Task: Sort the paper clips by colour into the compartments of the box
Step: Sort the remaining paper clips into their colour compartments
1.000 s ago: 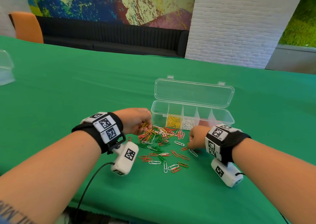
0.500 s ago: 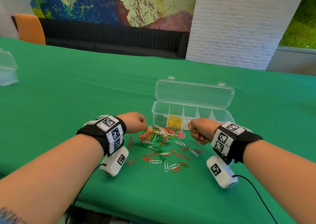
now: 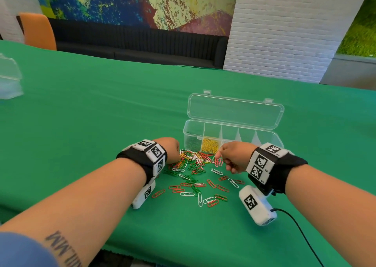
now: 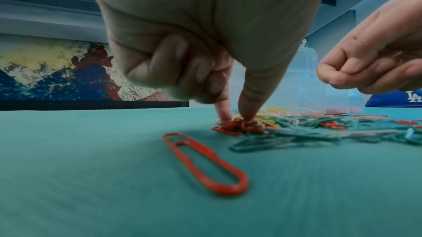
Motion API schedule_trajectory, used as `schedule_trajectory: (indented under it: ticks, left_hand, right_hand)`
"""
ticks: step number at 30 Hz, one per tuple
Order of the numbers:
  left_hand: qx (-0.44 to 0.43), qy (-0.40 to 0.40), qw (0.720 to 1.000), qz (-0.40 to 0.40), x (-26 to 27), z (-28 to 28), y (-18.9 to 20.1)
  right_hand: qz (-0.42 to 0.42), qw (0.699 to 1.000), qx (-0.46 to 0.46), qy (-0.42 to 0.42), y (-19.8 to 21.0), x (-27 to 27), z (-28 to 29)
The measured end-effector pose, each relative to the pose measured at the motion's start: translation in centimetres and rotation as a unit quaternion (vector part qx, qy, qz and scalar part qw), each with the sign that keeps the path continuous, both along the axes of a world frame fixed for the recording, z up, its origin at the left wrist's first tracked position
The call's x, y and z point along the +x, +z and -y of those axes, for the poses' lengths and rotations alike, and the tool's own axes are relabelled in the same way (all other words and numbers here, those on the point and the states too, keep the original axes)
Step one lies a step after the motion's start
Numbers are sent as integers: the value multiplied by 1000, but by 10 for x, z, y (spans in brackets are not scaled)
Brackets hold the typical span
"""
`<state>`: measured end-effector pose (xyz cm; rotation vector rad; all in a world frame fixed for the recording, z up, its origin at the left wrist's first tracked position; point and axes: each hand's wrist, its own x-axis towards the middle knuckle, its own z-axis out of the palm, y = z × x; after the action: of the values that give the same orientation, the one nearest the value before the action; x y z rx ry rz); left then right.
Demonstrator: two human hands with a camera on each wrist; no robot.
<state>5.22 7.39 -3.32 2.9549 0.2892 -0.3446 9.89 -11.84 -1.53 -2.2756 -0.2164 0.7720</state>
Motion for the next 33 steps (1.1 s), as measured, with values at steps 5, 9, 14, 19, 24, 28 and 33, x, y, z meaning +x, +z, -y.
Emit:
schedule_trajectory:
  ticks: [5, 9, 14, 19, 24, 28, 33]
  left_hand:
    - [-7, 4, 1000, 4, 5, -3, -4]
    - [-22, -1, 1000, 6, 7, -2, -6]
    - [-86, 14, 996, 27, 6, 1, -2]
    - [-225, 53, 966, 116, 9, 1, 6]
    - [-319, 65, 936, 132, 7, 3, 11]
    - [-352, 62, 931, 73, 6, 8, 12]
    - [-341, 66, 937, 46, 3, 8, 15]
  right_hand:
    - [178, 960, -155, 150, 5, -2, -12]
    - [250, 926, -202, 197, 3, 4, -20]
    - [274, 903, -241, 228, -2, 5, -25]
    - [277, 899, -244, 234, -2, 6, -26]
    - [293, 889, -241, 255, -3, 5, -26]
    - [300, 883, -246, 265, -4, 4, -27]
    - [297, 873, -280, 267, -3, 3, -31]
